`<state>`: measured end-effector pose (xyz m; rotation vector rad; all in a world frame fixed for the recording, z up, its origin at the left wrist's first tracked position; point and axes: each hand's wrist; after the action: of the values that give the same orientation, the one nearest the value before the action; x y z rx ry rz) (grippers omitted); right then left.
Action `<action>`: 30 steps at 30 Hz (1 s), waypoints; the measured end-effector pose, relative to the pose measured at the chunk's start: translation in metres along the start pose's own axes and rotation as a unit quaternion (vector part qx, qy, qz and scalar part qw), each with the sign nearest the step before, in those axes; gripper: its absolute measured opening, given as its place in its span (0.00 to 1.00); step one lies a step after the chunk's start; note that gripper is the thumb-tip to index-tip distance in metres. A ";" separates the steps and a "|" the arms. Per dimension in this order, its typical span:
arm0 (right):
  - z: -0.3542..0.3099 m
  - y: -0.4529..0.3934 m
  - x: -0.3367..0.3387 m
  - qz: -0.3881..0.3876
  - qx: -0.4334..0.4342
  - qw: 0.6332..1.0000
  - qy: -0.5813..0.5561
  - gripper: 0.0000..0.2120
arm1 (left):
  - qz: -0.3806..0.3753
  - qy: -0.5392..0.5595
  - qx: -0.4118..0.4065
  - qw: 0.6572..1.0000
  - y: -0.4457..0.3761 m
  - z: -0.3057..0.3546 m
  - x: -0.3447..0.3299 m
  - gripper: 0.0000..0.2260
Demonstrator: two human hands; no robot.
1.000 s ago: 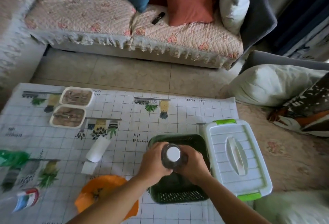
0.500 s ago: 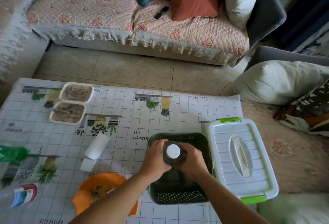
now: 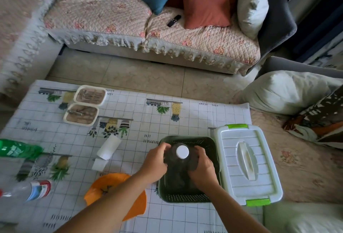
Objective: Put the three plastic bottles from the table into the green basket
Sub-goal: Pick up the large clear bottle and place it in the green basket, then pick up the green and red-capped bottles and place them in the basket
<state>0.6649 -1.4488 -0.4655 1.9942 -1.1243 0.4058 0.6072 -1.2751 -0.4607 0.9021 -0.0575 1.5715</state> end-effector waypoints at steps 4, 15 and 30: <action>-0.017 0.031 0.018 0.014 -0.004 1.000 0.001 0.33 | 0.006 0.005 -0.009 1.000 0.034 0.010 0.042 0.18; -0.159 0.132 0.014 0.060 0.141 0.988 0.002 0.18 | 0.146 0.029 0.006 0.989 0.170 -0.006 0.206 0.23; -0.310 0.229 -0.206 -0.059 0.230 0.969 0.067 0.30 | 0.199 0.069 -0.002 0.978 0.298 -0.202 0.394 0.18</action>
<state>0.3922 -1.1601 -0.2834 2.3769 -0.8747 0.7815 0.2754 -0.9180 -0.2436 0.8088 -0.1489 2.0017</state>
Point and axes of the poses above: each hand's wrist, its own y-axis away from the middle knuckle, its own x-axis out of the back of the hand, z = x × y, and after that the axes turned 1 degree about -z, right-handed
